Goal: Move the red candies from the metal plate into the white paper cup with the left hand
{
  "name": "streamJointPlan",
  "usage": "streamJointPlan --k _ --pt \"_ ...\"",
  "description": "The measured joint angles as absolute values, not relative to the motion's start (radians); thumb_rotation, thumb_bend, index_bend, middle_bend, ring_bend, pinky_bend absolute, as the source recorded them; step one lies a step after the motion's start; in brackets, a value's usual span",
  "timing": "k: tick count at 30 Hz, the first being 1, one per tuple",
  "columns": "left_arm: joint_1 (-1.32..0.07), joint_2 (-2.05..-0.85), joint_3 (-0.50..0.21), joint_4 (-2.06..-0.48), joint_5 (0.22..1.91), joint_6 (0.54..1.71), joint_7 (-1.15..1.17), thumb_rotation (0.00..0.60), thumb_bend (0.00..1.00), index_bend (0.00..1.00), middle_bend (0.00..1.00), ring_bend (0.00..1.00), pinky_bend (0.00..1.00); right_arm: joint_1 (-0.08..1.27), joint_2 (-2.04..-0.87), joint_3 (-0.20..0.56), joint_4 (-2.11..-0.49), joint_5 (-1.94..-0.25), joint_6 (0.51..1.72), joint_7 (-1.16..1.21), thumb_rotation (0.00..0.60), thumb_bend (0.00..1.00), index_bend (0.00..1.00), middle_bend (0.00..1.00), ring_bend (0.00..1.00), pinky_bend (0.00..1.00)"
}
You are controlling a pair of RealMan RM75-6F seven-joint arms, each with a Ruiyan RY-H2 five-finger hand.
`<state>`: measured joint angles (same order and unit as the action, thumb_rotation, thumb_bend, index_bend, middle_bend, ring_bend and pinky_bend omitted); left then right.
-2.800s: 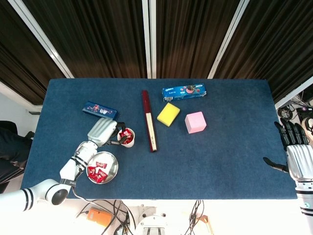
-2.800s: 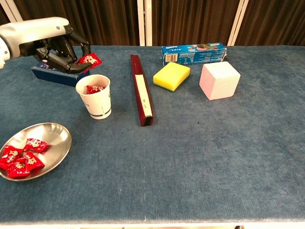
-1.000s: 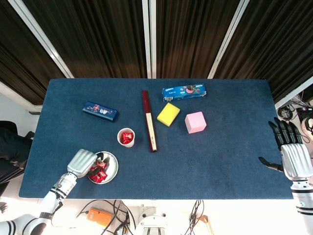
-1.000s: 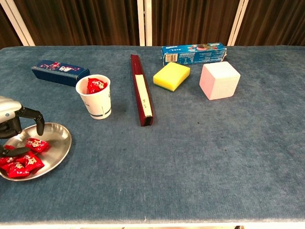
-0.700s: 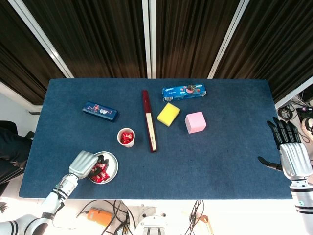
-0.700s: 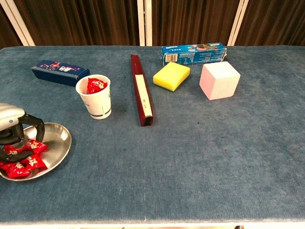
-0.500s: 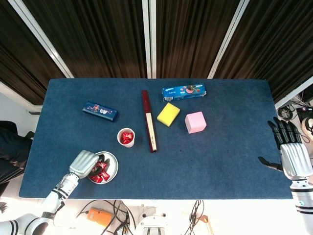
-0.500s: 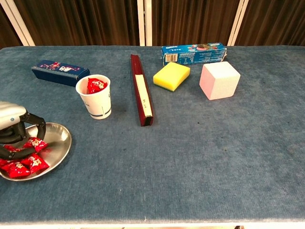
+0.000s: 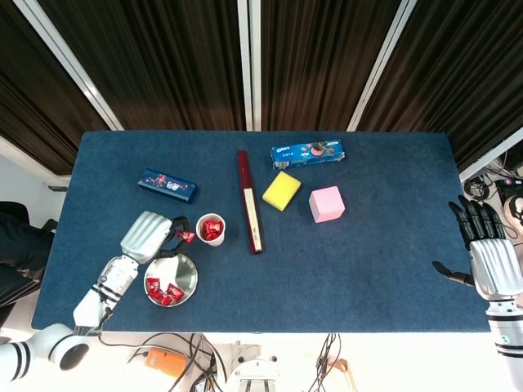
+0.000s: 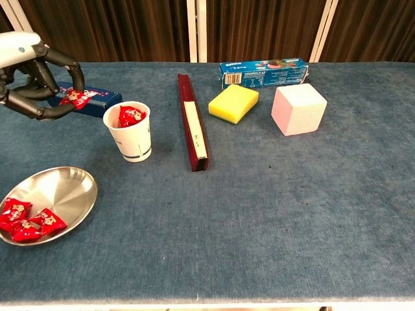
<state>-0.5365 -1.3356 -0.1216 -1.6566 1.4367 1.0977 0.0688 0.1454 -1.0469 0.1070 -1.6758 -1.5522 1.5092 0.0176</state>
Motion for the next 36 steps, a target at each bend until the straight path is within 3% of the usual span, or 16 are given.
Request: streamJointPlan --k 7,21,26,36 --pt "-0.624 -1.376 -0.175 -1.624 1.340 0.990 0.078 0.600 0.37 0.55 0.97 0.87 0.74 0.141 -1.048 0.106 -1.665 -1.543 1.508 0.028 0.600 0.16 0.00 0.06 0.00 0.02" --pt "-0.651 -1.414 -0.158 -1.587 1.254 0.942 0.115 0.600 0.31 0.51 0.97 0.87 0.74 0.147 -1.054 0.108 -1.655 -1.540 1.498 0.035 0.600 0.16 0.00 0.06 0.00 0.02" --pt "-0.654 -1.428 -0.158 -1.576 1.249 0.953 0.117 0.600 0.20 0.45 0.97 0.87 0.74 0.146 -1.054 0.108 -1.654 -1.537 1.498 0.036 0.600 0.16 0.00 0.06 0.00 0.02" --pt "-0.649 -1.444 -0.156 -1.569 1.260 0.988 0.101 0.576 0.09 0.35 0.97 0.87 0.74 0.150 -1.055 0.111 -1.656 -1.534 1.494 0.032 0.600 0.16 0.00 0.06 0.00 0.02"
